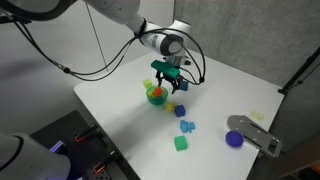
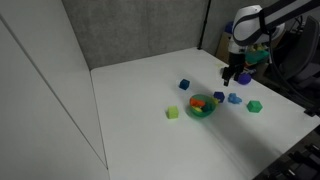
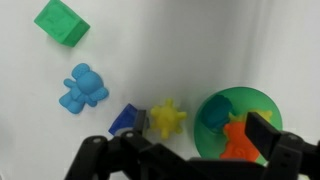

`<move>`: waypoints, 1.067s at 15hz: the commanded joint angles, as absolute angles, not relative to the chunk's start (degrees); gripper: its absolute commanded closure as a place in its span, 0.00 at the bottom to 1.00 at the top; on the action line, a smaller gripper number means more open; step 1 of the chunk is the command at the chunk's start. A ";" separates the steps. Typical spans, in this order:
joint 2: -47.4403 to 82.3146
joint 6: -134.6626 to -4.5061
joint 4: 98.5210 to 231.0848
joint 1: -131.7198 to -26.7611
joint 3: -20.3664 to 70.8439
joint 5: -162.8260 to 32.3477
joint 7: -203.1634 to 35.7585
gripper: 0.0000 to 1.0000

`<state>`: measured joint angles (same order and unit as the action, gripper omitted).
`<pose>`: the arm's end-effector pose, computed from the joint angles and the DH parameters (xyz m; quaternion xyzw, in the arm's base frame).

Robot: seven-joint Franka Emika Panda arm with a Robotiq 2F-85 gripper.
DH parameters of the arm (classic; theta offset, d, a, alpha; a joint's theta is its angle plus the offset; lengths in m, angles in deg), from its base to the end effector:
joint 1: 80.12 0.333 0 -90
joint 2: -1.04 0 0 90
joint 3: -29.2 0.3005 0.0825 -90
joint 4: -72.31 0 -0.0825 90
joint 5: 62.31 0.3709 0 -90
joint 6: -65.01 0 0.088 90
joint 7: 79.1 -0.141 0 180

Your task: Remove the blue toy from the bowl

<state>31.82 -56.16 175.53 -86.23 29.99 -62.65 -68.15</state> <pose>0.6006 -0.0566 0.1937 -0.9925 -0.0500 0.1104 0.0171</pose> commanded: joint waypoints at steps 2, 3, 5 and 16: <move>23.64 -52.69 179.84 -83.74 30.55 -62.56 -68.55 0.00; 21.82 -52.08 180.98 -83.19 30.53 -62.64 -68.83 0.00; 17.61 -51.68 184.14 -82.19 30.54 -62.83 -69.28 0.00; -2.05 -54.77 200.38 -79.01 30.74 -65.39 -80.11 0.00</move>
